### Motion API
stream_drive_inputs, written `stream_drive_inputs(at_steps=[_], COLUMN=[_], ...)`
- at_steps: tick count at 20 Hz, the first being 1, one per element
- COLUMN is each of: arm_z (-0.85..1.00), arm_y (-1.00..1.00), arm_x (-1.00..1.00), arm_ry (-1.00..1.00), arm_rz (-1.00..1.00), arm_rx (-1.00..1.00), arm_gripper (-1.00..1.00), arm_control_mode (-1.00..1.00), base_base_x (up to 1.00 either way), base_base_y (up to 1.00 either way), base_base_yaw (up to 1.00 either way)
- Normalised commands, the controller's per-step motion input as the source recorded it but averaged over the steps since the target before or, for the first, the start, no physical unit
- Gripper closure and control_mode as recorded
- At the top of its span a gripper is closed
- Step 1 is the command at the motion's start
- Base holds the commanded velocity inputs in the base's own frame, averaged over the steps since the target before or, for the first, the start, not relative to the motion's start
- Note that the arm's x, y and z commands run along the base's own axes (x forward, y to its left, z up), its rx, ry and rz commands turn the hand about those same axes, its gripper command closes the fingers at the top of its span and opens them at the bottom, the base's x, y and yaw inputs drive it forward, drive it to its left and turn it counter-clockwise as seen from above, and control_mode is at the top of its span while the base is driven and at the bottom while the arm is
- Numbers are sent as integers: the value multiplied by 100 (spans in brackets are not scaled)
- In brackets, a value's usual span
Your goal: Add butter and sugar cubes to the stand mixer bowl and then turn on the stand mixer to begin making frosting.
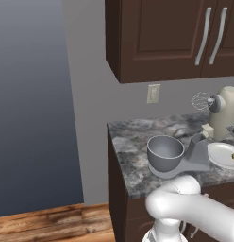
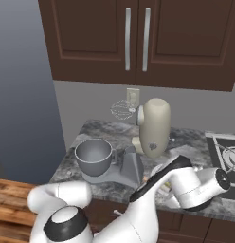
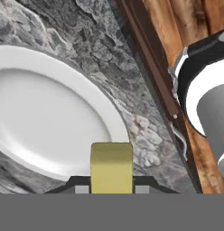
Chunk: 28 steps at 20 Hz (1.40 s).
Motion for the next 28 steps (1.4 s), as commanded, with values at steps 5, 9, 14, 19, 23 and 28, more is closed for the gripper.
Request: stream_drive_inputs(at_steps=[5,9,14,19,23,28], arm_z=[47,39,33,27,17,6], arm_y=[86,99,100,100,98,79], arm_x=[-23,-3,0,0,2,0], arm_ry=[-14,-6,-5,0,0,-1], arm_rz=[8,16,19,21,19,10], arm_rx=[-9,-10,-12,-10,-11,-11], arm_gripper=[100,100,100,100,100,100], arm_control_mode=[-100,-100,-100,-100,-100,-100], base_base_x=[0,0,0,0,0,0], base_base_y=[0,0,0,0,0,0], base_base_yaw=[0,0,0,0,0,0])
